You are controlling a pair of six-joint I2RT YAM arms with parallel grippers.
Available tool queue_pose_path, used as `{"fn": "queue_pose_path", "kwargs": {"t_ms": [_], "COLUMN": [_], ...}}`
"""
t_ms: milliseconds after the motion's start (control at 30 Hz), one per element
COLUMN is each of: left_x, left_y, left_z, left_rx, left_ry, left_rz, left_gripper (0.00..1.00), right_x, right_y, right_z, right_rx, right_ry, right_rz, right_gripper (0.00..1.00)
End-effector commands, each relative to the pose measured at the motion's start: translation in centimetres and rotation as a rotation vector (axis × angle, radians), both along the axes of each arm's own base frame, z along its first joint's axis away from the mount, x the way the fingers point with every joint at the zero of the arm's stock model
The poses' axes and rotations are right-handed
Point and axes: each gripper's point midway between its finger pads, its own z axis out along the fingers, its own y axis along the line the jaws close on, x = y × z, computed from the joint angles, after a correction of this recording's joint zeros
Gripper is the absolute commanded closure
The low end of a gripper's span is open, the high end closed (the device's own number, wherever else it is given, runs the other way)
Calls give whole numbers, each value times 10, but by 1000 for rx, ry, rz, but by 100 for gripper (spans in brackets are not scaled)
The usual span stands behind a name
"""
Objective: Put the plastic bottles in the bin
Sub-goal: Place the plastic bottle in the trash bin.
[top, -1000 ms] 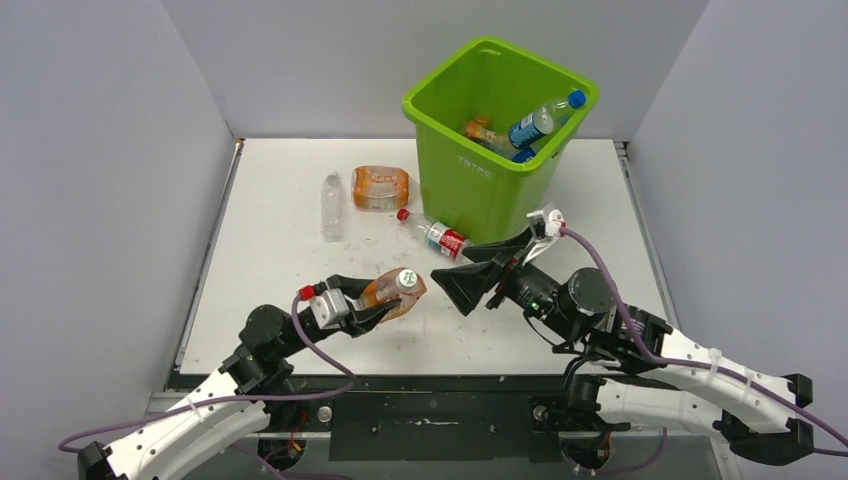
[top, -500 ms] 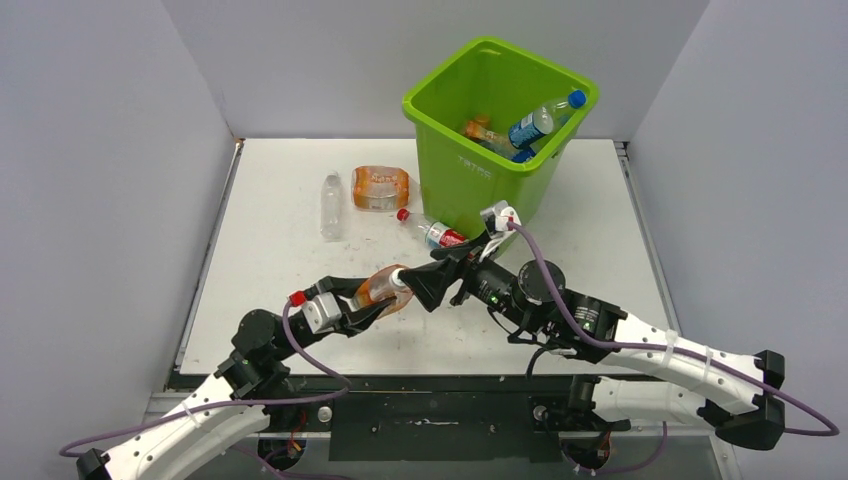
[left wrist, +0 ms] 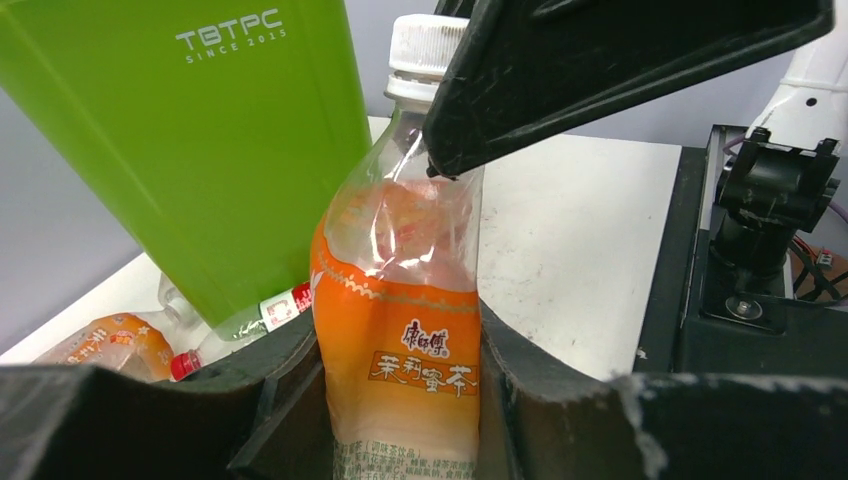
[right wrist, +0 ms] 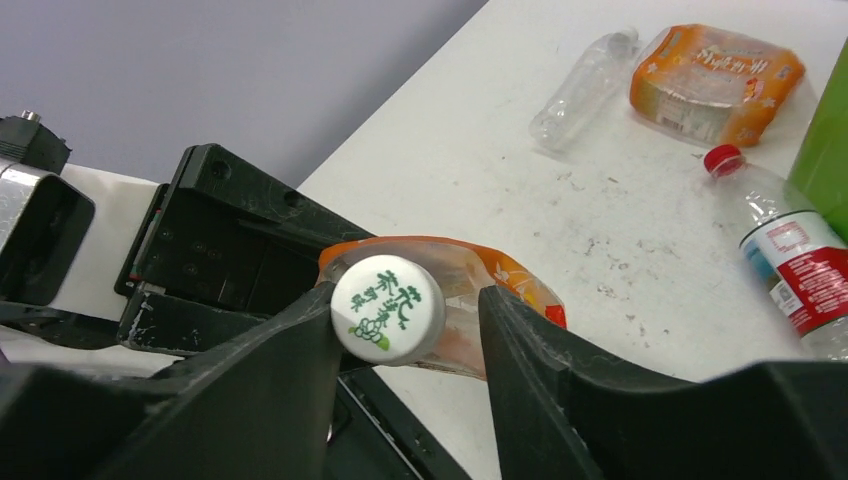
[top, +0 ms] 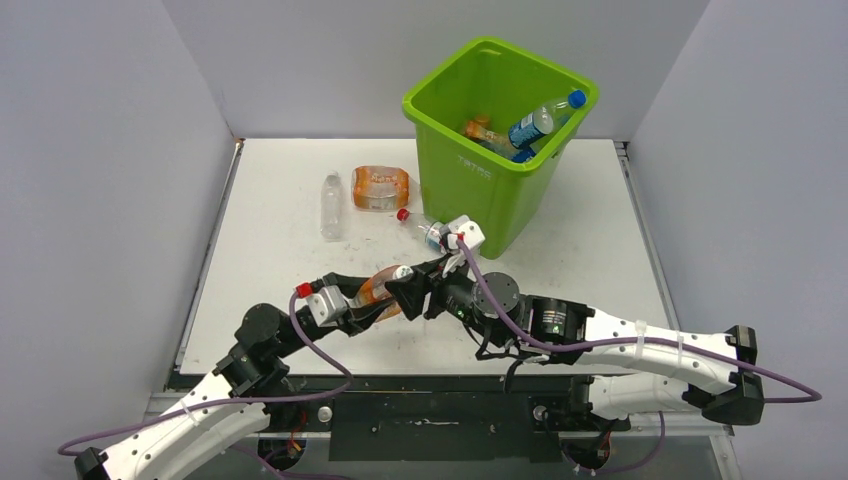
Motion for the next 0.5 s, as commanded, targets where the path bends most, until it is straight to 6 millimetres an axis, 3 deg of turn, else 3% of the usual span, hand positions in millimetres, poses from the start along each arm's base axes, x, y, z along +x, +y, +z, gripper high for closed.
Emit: {"fn": "queue_pose_path", "kwargs": {"t_ms": [0, 133, 233, 333, 467], "left_x": [-4, -5, -7, -11, -13], "left_y": [5, 5, 5, 4, 8], "left_z": [36, 37, 37, 37, 42], "left_rx": [-85, -90, -95, -99, -128], "left_ry": [-60, -63, -62, -65, -86], "left_rz": [2, -3, -8, -31, -25], "left_gripper": [100, 100, 96, 65, 27], "right_x": [12, 10, 7, 3, 1], "right_y": [-13, -6, 0, 2, -4], "right_z": [18, 14, 12, 24, 56], "right_rx": [23, -9, -35, -30, -19], "right_ry": [-21, -17, -21, -40, -81], "right_rz": [-95, -72, -40, -5, 15], "right_gripper": [55, 70, 93, 95, 95]}}
